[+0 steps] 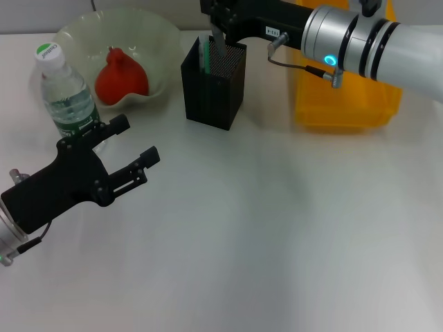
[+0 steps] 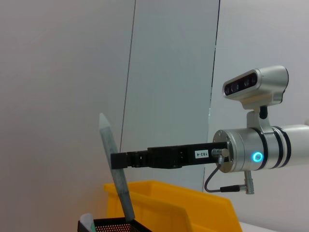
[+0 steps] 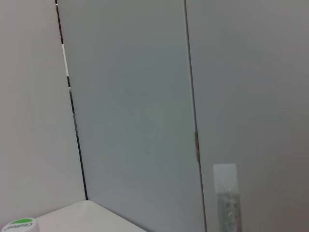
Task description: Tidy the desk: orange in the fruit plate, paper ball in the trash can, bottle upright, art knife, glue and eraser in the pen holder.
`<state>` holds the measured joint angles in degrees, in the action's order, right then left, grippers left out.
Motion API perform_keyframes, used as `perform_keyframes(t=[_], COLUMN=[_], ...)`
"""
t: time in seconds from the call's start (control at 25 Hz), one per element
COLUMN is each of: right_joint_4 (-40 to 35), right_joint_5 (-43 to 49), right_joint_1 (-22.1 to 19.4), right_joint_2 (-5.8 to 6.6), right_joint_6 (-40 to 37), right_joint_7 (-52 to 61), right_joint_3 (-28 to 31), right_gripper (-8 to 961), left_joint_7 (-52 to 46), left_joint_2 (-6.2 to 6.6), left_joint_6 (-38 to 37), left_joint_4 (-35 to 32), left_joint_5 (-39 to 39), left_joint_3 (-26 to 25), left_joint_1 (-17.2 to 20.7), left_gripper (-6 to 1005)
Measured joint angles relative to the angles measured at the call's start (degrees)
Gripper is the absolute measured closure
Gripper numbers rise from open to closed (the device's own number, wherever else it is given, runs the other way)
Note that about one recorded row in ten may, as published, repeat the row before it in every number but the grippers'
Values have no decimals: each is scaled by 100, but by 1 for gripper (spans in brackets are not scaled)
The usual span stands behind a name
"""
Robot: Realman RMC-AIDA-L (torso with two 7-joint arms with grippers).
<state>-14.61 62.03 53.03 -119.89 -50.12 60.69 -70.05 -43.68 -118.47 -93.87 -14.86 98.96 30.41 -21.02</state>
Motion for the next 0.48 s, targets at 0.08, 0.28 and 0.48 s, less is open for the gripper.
perform_keyframes(t=[0.08,0.28,0.48], right_joint_4=[1,2,-14], right_joint_5=[-1,-5,-7], right_joint_1=[1,4,-42], right_joint_2=[0,1,0], right_joint_6=[1,3,-47], right_joint_7=[0,-2,-5], right_joint_3=[0,0,1], right_gripper=[679,663,648], left_joint_7=[0,0,-25], left_joint_2=[0,0,9], left_joint_6=[0,0,0], left_joint_4=[1,1,-1], left_joint_5=[0,0,4], left_joint_3=[0,0,0], left_joint_1=[-1,-8,-8], left_gripper=[214,214,214])
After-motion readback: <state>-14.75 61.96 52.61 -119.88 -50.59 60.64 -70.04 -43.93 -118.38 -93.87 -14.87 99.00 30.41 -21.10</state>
